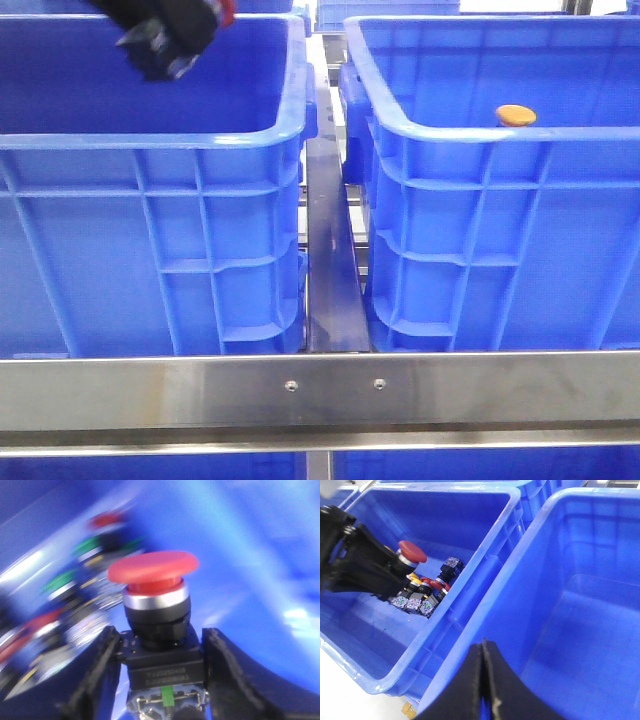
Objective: Pick red and yellow buttons and place in box
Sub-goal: 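Lift the red button with the left gripper toward the right gripper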
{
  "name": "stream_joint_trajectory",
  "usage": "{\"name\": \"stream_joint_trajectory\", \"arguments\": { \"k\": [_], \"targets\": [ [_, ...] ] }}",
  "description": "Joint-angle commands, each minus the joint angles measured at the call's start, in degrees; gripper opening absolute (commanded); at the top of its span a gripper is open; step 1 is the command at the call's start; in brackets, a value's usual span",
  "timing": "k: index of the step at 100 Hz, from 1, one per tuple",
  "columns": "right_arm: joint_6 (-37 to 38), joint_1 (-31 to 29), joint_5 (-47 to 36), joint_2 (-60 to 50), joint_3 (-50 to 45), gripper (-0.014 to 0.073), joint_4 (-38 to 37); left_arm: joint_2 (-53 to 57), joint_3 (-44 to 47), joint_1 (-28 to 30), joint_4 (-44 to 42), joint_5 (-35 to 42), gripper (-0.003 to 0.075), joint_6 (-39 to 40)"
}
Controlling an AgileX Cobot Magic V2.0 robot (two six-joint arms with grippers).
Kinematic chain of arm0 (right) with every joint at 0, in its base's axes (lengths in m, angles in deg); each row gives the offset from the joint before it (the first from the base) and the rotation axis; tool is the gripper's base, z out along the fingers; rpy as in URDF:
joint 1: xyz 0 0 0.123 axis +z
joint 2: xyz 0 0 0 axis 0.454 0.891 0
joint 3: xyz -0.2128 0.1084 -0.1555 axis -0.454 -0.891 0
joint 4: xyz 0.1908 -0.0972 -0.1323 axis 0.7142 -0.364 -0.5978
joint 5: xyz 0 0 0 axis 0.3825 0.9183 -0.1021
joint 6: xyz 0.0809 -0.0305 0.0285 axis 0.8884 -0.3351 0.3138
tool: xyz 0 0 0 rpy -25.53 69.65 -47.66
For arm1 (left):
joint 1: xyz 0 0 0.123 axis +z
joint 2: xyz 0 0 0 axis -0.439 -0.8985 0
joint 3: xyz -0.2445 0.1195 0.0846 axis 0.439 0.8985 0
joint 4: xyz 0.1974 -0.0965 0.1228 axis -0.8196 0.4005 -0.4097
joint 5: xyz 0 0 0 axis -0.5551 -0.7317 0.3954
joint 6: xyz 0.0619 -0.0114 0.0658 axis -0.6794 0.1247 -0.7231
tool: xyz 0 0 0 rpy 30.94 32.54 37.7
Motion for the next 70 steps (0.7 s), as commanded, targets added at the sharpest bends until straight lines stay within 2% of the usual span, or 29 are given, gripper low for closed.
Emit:
{"name": "stream_joint_trajectory", "arguments": {
  "k": [1,26,35,51,60,70],
  "targets": [
    [-0.23,-0.2,-0.88,-1.2,1.39,-0.0065,2.72,3.13,-1.48,-0.3,8.74,0.73,0.0104,-7.27],
    [-0.23,-0.2,-0.81,-1.2,1.39,-0.0065,2.72,3.13,-1.48,-0.3,28.39,-8.05,0.0104,-27.46],
    [-0.23,-0.2,-0.82,-1.2,1.39,-0.0065,2.85,3.0,-1.48,-0.41,30.77,-9.49,0.0104,-30.01],
    [-0.23,-0.2,0.46,-1.2,1.39,-0.0056,4.6,1.66,-1.48,-1.74,30.79,-10.93,0.0104,-30.02],
    [-0.23,-0.2,2.93,-0.95,1.52,0.0012,5.39,0.63,-1.48,-3.01,30.66,-11.09,0.0104,-30.02],
    [-0.23,-0.2,5.39,0.25,1.57,0.0185,7.07,0.08,-1.48,-3.97,30.66,-11.09,0.0104,-30.11]
  ]
}}
